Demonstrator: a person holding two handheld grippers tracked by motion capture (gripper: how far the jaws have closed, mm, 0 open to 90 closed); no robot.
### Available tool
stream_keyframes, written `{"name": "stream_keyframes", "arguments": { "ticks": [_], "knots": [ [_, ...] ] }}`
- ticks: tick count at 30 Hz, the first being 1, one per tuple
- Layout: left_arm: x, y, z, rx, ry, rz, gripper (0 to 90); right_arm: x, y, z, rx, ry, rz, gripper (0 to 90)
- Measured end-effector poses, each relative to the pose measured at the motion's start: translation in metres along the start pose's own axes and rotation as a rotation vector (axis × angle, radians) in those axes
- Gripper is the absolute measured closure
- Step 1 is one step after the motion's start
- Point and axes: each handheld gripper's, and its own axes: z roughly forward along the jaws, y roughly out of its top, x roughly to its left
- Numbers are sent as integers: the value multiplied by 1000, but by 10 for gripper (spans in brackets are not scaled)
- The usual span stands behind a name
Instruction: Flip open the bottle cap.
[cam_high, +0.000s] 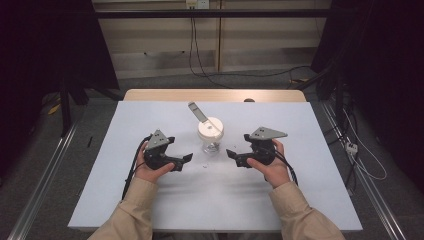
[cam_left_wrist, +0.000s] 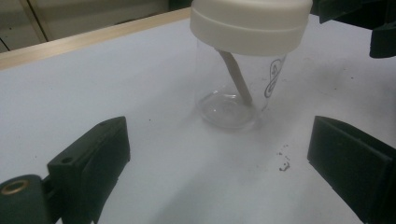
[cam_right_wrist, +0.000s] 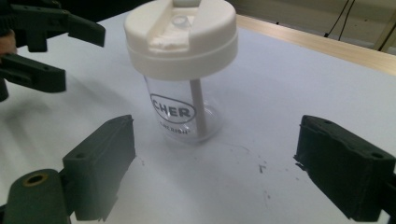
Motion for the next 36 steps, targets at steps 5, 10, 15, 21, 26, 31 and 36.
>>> {"name": "stream_keyframes", "arguments": {
  "ticks": [5, 10, 15, 21, 26, 31, 36],
  "knots": [
    [2, -4, -5, 7, 6, -4, 55, -3, -8, -7, 13, -6, 6, 111],
    [6, -8, -8, 13, 8, -18, 55, -7, -16, -14, 18, -19, 3, 111],
    [7, -10, -12, 16, 12, -17, 55, -10, -23, -20, 24, -34, 4, 111],
    [7, -13, -17, 29, 17, -14, 56, -14, -31, -28, 23, -42, 10, 112],
    [8, -14, -20, 29, 18, -20, 57, -16, -36, -35, 32, -52, 9, 112],
    [9, -16, -23, 29, 22, -28, 56, -19, -42, -40, 34, -62, 13, 112],
    [11, -18, -26, 33, 25, -24, 57, -21, -46, -45, 37, -68, 17, 112]
  ]
}}
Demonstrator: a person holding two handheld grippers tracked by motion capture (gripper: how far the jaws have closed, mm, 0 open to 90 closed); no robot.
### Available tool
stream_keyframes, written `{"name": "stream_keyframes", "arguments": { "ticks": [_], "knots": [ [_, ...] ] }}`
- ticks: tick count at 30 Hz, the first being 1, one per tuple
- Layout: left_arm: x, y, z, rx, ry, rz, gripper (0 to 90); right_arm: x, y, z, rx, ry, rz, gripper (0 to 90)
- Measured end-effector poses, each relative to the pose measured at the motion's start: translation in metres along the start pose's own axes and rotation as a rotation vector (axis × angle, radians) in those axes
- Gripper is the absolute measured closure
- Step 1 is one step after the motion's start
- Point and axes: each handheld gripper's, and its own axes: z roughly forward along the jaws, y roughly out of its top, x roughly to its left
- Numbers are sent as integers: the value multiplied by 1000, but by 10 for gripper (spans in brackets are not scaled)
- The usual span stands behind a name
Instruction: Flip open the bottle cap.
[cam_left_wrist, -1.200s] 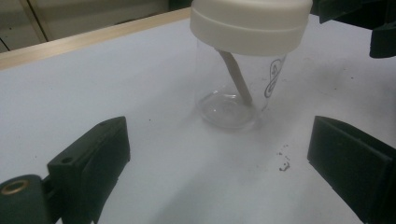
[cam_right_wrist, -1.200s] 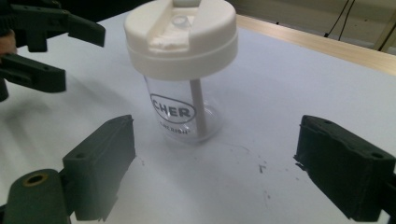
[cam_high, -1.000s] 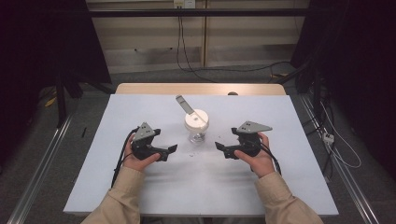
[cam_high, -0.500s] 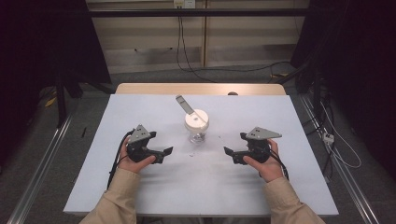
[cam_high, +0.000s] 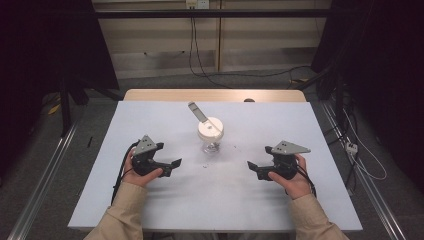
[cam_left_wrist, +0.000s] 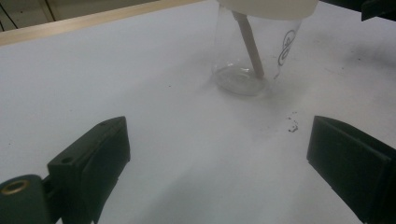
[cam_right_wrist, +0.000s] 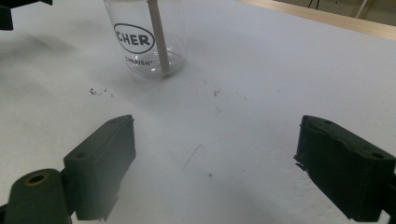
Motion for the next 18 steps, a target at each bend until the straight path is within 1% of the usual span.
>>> {"name": "stream_keyframes", "arguments": {
  "ticks": [6, 8, 9, 10, 18],
  "knots": [
    [1, -2, -4, 4, 6, 1, 56, -3, -6, -6, 0, -17, 2, 112],
    [1, -2, -5, 4, 6, -3, 57, -4, -8, -7, 0, -19, 7, 112],
    [2, -3, -6, 6, 9, 5, 57, -5, -9, -8, 0, -21, 7, 112],
    [2, -4, -7, 3, 4, -4, 57, -5, -10, -9, -1, -21, 11, 112],
    [5, -10, -14, 15, 13, -2, 57, -6, -15, -15, -2, -28, 14, 114]
  ]
}}
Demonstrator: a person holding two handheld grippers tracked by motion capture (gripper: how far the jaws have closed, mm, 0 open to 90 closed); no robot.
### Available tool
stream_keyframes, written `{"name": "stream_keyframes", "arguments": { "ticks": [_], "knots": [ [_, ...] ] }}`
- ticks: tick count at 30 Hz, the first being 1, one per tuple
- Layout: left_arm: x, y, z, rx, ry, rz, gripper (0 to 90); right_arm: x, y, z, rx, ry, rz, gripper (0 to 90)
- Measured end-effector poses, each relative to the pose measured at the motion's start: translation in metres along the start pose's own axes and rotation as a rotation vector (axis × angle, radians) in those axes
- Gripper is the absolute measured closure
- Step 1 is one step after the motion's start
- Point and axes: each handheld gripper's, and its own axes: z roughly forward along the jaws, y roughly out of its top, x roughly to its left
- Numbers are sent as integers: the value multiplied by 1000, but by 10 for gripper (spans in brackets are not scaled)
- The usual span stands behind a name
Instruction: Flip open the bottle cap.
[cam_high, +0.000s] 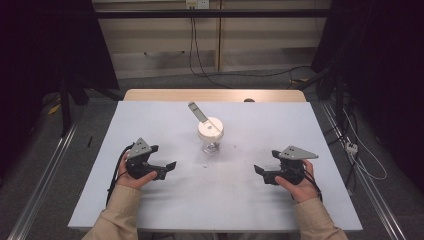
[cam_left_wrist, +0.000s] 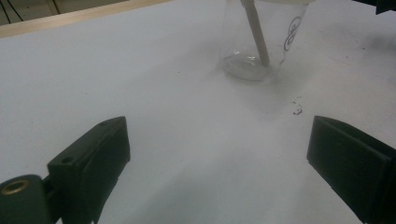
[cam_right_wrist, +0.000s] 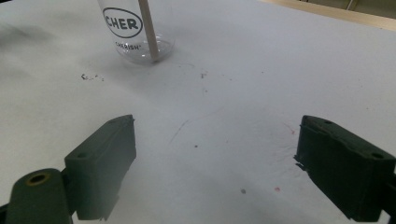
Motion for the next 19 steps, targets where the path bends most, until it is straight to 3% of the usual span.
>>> {"name": "stream_keyframes", "arguments": {
  "ticks": [19],
  "knots": [
    [5, -10, -14, -3, 15, -25, 58, -2, -15, -14, 2, -4, 16, 114]
  ]
}}
